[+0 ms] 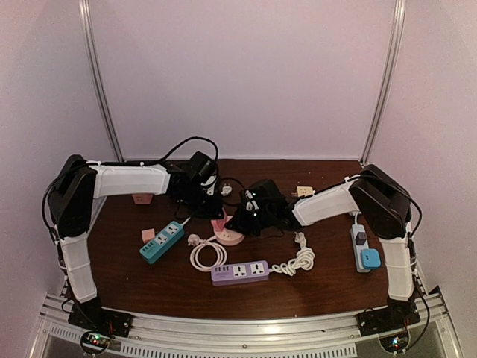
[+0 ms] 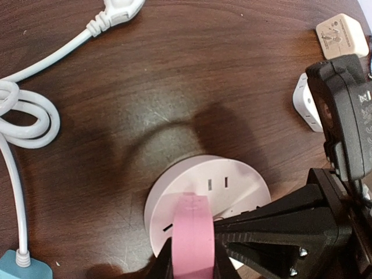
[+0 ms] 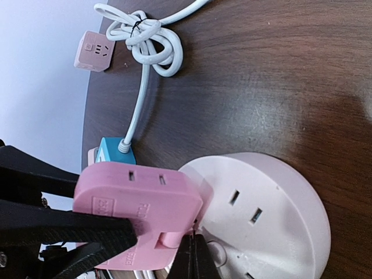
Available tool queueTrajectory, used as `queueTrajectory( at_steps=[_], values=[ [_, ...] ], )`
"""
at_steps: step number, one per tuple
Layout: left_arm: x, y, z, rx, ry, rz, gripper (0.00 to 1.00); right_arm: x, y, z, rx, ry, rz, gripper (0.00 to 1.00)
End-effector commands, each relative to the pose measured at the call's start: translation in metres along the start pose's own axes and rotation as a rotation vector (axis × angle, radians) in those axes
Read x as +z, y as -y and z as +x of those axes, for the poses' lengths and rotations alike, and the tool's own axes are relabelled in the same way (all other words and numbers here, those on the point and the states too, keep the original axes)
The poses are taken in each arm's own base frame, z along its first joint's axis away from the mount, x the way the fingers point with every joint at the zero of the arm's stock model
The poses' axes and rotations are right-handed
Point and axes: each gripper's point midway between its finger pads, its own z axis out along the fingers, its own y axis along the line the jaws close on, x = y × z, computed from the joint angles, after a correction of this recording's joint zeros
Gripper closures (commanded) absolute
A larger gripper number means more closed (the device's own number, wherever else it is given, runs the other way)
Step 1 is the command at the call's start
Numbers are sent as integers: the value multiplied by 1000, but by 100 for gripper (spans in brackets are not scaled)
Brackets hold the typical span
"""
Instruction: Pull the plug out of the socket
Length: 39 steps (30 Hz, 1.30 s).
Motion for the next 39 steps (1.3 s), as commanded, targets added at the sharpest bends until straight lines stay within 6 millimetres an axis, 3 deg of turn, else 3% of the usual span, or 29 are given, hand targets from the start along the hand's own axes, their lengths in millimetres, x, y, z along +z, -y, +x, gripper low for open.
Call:
queueTrajectory(
  at_steps=[1, 7, 15, 24, 32, 39],
  values=[
    [-17, 28, -28, 33, 108, 93, 91, 13, 42, 17, 50, -35, 129, 100],
    [-39, 27, -44, 34, 195, 67, 92, 12, 61, 23, 78, -32, 186, 100],
    [-62, 15, -52, 23, 232, 49, 91, 10, 63, 22, 77, -22, 200, 100],
    [-57, 38, -47, 68, 195, 174, 91, 15, 70, 21, 74, -31, 241, 100],
    [-54, 49, -41, 97, 208, 179, 91, 19, 73, 18, 84, -24, 265, 100],
    [-59, 10, -39, 11, 243, 28, 91, 12, 53, 9, 65, 4, 184, 100]
  ],
)
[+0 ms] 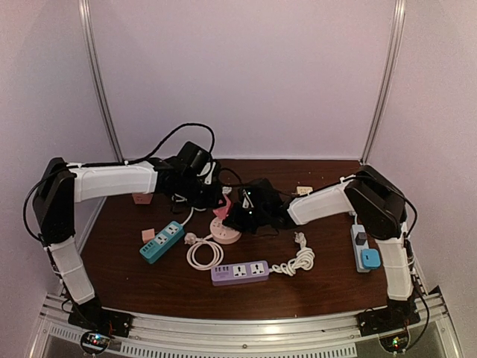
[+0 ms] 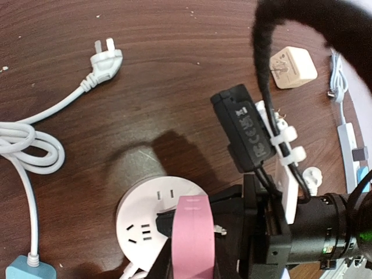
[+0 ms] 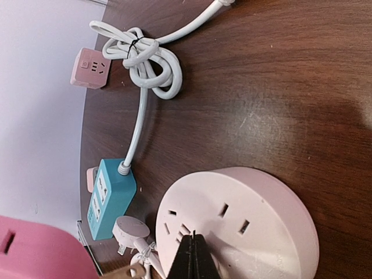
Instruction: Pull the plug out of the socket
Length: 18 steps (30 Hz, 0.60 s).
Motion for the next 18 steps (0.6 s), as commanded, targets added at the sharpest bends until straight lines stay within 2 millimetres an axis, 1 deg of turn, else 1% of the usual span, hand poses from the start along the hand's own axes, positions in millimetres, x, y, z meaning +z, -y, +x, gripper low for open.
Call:
queueTrajectory(
  at_steps=[1, 4, 5, 7, 9, 11, 13, 17, 18],
  values=[
    [-22, -19, -15, -40, 93, -74, 91, -1, 47, 18, 26, -41, 129, 100],
    [-35, -37, -16, -70, 103, -107, 91, -10, 23, 5, -22, -19, 69, 100],
    [-41, -47, -18, -75, 120, -143, 91, -13, 12, 1, -43, -11, 47, 100],
    [-53, -59, -20, -82, 139, -190, 91, -23, -9, -10, -95, 16, 6, 100],
    [-68, -79, -20, -90, 162, -285, 91, -32, -26, -19, -140, 40, -18, 99],
    [-85, -103, -14, -97, 160, -411, 91, -42, -40, -28, -189, 65, -23, 94],
    [-102, -126, -7, -112, 159, -522, 91, -54, -51, -36, -237, 90, -17, 87],
    [-136, -172, 12, -163, 133, -742, 91, -83, -66, -52, -335, 162, 15, 61],
    [-145, -184, 17, -180, 127, -800, 91, -91, -67, -55, -357, 176, 36, 54]
  ],
)
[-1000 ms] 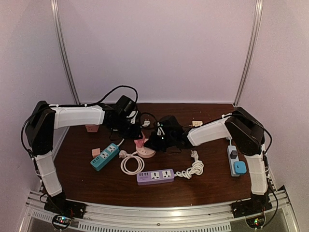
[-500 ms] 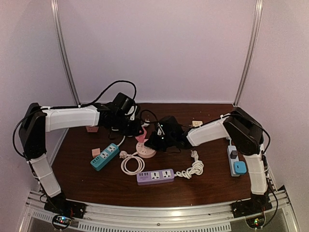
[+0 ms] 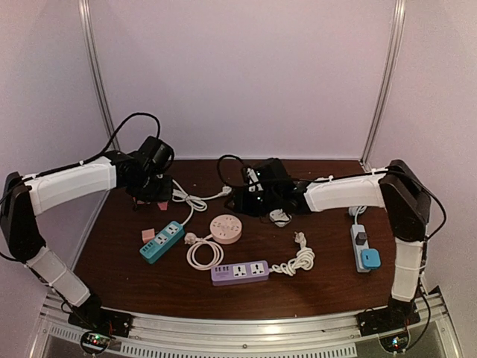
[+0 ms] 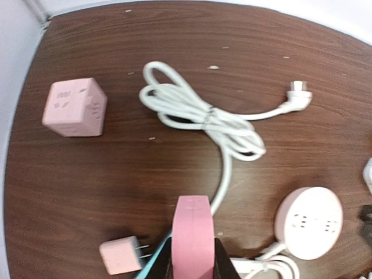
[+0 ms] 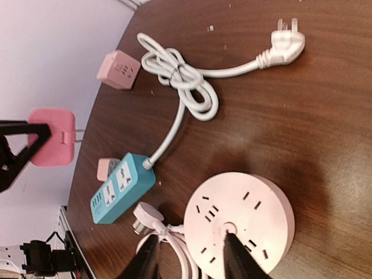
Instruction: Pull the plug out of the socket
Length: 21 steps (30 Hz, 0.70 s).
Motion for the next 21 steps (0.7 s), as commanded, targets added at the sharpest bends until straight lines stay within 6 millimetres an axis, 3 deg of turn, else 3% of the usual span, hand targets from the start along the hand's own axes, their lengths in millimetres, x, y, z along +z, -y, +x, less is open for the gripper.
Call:
queueTrajectory(
  at_steps=[1, 6, 9, 15, 21],
  values=[
    [-13, -90, 14, -29, -20, -365, 91, -47, -23, -45, -157, 136, 52, 47],
    [-7, -147, 33, -44, -93, -571, 91, -85, -15, -63, -218, 232, 151, 17],
    [3, -168, 42, -36, -147, -644, 91, -106, -9, -66, -239, 274, 196, 7],
    [32, -185, 53, -10, -226, -702, 86, -139, 4, -66, -255, 329, 264, 1],
    [64, -182, 62, 21, -305, -682, 83, -152, 12, -59, -253, 336, 280, 1]
  ],
)
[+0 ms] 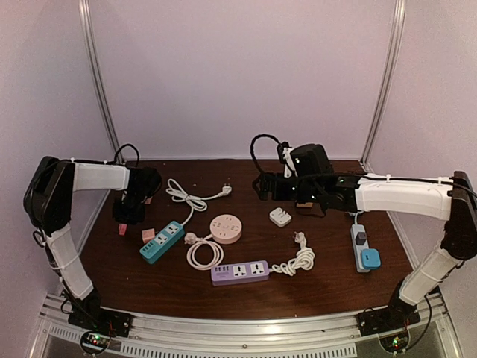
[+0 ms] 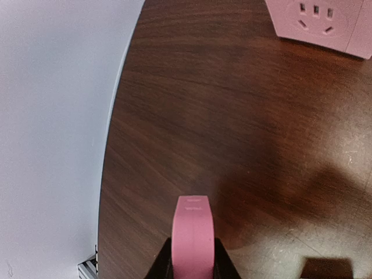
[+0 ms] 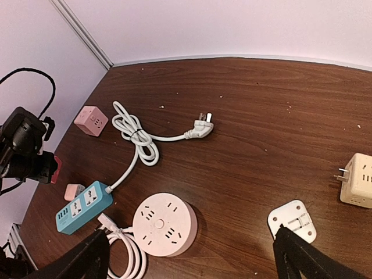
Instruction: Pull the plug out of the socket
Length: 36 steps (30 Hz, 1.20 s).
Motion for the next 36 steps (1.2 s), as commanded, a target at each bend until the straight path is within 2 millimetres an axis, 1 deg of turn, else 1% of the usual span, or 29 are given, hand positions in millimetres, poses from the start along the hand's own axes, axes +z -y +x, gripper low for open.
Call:
queueTrajectory(
  at_steps=[1, 5, 10, 11, 15, 20, 25, 29, 33, 36],
  values=[
    [7, 13, -13, 11, 3, 21, 83, -13, 14, -4, -11, 28, 52, 0],
    [15, 24, -9, 20, -18, 46, 78, -15, 19, 1, -14, 16, 68, 0],
    [20, 34, -6, 25, -31, 76, 65, -16, 24, 8, -25, -7, 85, 0],
    [20, 35, -6, 25, -31, 85, 61, -16, 25, 9, -27, -10, 90, 0],
    [19, 42, -9, 26, -25, 119, 51, -16, 30, 13, -29, -24, 109, 0],
    [11, 52, -17, 34, -7, 190, 40, -16, 41, 20, -28, -37, 163, 0],
    [-6, 61, -28, 36, 28, 296, 27, -17, 57, 24, -16, -46, 234, 0],
    [-25, 67, -37, 26, 59, 392, 17, -20, 73, 24, 8, -44, 293, 0],
    [-53, 75, -46, 10, 101, 533, 11, -23, 98, 27, 54, -49, 362, 0],
    [-76, 82, -49, 7, 134, 637, 8, -27, 123, 30, 102, -56, 429, 0]
  ],
)
